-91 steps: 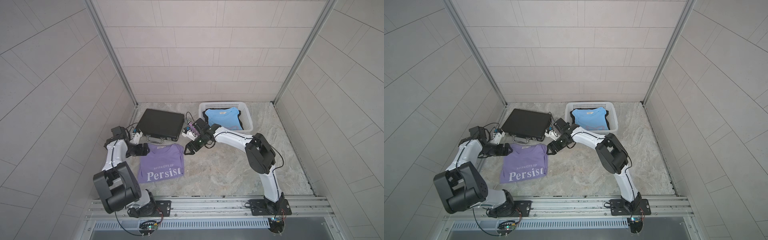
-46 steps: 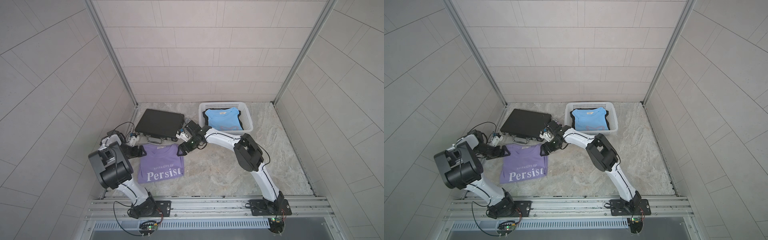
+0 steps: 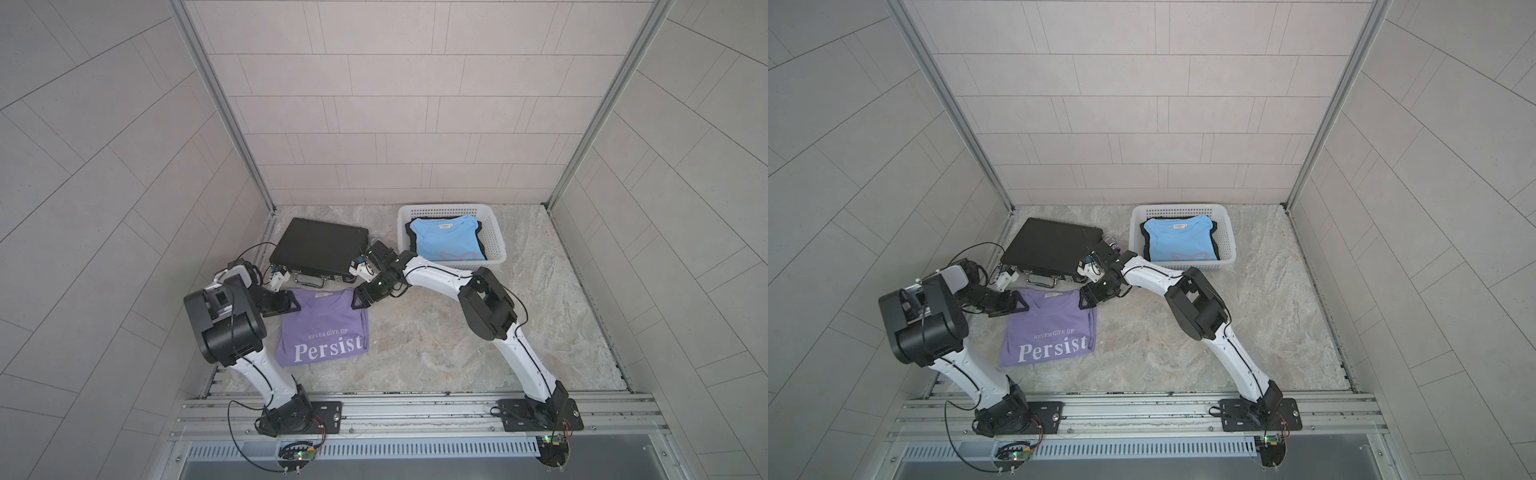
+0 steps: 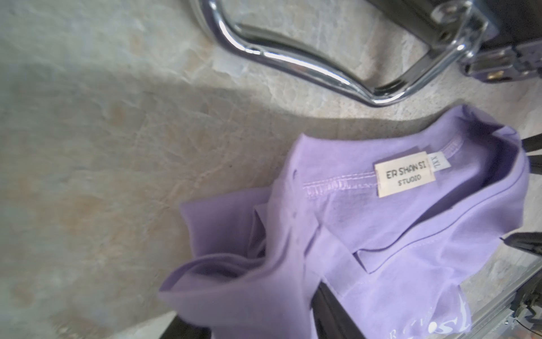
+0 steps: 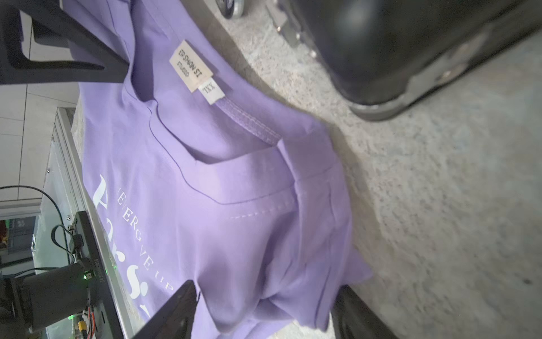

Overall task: Put the folded t-shirts into the basket
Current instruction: Move the T-shirt to the center of the board.

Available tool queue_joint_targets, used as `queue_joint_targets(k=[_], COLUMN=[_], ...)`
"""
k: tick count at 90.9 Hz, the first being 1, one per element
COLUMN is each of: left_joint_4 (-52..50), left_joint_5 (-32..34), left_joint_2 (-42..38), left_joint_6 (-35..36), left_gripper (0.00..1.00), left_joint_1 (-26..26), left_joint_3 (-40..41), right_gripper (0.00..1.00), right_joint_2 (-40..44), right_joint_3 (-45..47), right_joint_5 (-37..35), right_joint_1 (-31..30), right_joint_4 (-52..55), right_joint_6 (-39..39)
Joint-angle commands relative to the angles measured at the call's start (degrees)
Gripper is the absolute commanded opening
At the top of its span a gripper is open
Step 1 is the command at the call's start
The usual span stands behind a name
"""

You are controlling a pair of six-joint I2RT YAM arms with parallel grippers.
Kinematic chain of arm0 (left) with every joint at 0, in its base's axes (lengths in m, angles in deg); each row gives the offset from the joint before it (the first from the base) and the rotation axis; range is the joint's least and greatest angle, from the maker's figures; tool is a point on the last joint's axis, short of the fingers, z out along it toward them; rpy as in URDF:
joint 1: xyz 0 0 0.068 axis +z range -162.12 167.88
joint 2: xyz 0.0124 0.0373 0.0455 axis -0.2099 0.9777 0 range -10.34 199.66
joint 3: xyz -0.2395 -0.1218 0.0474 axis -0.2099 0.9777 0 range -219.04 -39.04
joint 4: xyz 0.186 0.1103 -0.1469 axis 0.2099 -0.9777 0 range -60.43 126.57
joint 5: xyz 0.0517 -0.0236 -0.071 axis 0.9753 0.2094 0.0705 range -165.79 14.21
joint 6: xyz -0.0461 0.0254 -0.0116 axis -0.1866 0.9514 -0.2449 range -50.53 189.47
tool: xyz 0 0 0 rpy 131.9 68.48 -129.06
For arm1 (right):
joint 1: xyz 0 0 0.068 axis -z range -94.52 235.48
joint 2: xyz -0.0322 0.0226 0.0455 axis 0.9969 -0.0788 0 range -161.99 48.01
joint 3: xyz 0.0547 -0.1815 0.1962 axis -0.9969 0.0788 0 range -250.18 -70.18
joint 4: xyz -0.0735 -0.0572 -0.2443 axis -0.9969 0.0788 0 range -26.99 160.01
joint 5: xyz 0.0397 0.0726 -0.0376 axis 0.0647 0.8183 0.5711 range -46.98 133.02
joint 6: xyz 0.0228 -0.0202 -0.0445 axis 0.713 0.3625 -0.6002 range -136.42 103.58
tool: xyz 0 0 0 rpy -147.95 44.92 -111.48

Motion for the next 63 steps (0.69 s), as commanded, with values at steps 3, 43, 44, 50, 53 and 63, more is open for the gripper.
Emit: queue_joint_targets(k=[3, 43, 44, 50, 53, 63], left_joint_4=[-1.8, -5.5, -5.6, -7.0, -7.9, -9.8], left_joint_5=[-3.2, -8.9, -9.0, -10.4, -11.3, -13.4], left_joint_2=[0.1, -5.3, -5.5, -6.9, -7.4, -8.9], left_joint_6=[0.3, 0.4, 0.6, 1.7, 2.4, 3.5], left_gripper=[0.48, 0.19, 0.18, 0.11, 0.08, 0.0], left_joint_1=[-0.3, -1.5, -1.6, -2.0, -2.3, -4.3], left_joint_3=[1.2, 2.7, 2.7, 2.4, 2.1, 1.0], right_gripper=[0.66, 0.1, 0.08, 0.01, 0.0, 0.0], right_joint_2=[-2.6, 1.6, 1.9, 4.1, 5.3, 9.0], right_joint_3=[-0.3, -2.1, -1.8, -0.3, 0.7, 4.2], right_joint_5=[0.4, 8.0, 8.2, 9.2, 9.8, 10.5], right_joint_1=[-0.6, 1.2, 1.3, 2.3, 2.9, 4.8], right_joint_4=[0.4, -0.5, -0.6, -0.9, -1.1, -1.6], right_joint_6=[1.7, -0.9, -1.0, -2.1, -2.7, -5.1])
